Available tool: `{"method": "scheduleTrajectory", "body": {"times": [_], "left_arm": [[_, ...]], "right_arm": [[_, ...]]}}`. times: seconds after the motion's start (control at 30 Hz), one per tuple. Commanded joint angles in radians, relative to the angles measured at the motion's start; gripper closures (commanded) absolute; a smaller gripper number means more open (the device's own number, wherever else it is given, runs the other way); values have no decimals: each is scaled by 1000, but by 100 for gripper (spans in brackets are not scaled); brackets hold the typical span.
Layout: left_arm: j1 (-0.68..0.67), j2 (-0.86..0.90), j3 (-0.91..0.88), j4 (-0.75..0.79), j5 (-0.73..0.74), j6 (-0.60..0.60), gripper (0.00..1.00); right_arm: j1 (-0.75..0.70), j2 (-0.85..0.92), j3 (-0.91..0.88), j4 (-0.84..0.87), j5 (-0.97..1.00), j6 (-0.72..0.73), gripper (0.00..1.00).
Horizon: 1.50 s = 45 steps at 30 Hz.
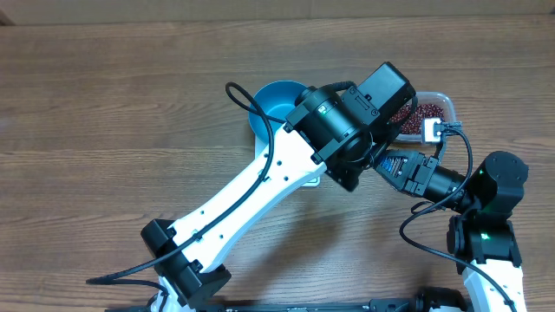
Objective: Scoop item into bowl and weigh 150g on scale
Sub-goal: 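Release the scoop from the left gripper, keeping it in the right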
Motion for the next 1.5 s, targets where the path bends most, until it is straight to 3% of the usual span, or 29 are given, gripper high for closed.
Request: {"method": "scheduleTrajectory", "body": {"times": [0.0, 0.1, 0.7, 0.97, 1.13, 1.47], "left_arm": [[16, -2, 9, 1, 0, 27, 5], [28, -14, 9, 2, 0, 42, 0], [132, -156, 9, -7, -95, 168, 0], [136, -156, 8, -38, -135, 168, 3], [138, -156, 8, -37, -198, 168, 10], [137, -156, 8, -47, -224, 168, 10]], "right_arm": [[0, -8, 25, 6, -14, -4, 96], [0, -8, 25, 6, -4, -5, 96], [0, -8, 25, 6, 18, -5, 96], [0, -8, 25, 6, 7, -4, 96], [0, -8, 25, 6, -10, -4, 96], [-3, -8, 25, 11, 14, -4, 96]]}}
